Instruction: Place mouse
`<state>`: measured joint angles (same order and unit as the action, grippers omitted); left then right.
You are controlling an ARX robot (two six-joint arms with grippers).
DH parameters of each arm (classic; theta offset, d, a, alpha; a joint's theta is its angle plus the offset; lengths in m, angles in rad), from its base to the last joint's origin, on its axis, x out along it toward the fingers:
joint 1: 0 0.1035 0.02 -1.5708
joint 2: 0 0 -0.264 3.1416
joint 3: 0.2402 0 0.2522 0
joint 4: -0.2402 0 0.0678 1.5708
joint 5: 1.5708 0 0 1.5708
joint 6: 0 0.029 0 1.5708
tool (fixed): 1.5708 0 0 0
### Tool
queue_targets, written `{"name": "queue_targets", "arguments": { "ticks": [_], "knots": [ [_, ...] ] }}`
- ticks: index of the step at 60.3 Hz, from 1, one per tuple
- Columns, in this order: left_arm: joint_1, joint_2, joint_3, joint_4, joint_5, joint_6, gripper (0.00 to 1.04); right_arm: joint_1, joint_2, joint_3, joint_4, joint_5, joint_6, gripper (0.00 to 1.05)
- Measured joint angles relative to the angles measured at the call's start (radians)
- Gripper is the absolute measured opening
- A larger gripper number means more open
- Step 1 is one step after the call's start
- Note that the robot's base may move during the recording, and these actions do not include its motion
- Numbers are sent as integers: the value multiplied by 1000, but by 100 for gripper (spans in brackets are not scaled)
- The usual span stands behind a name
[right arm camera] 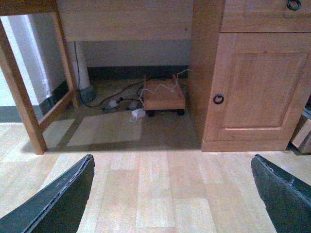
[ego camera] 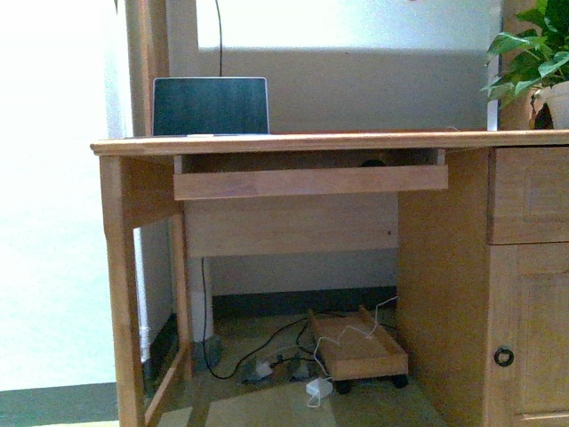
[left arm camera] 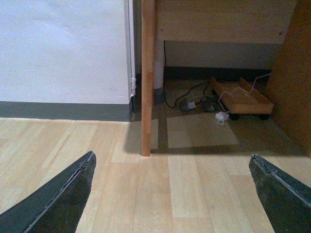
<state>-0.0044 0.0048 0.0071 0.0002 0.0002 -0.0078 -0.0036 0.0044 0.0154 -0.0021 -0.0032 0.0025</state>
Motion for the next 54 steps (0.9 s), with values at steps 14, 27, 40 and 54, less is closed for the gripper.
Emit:
{"name": "queue_targets", "arguments": {
  "ticks": [14,27,40,54],
  "knots": [
    [0,0,0,0,0,0,97,0,0,0,0,0,0,97],
    [0,0,0,0,0,0,97,0,0,0,0,0,0,97],
    [0,0,0,0,0,0,97,0,0,0,0,0,0,97],
    [0,0,0,0,0,0,97,0,0,0,0,0,0,97]
  ]
}}
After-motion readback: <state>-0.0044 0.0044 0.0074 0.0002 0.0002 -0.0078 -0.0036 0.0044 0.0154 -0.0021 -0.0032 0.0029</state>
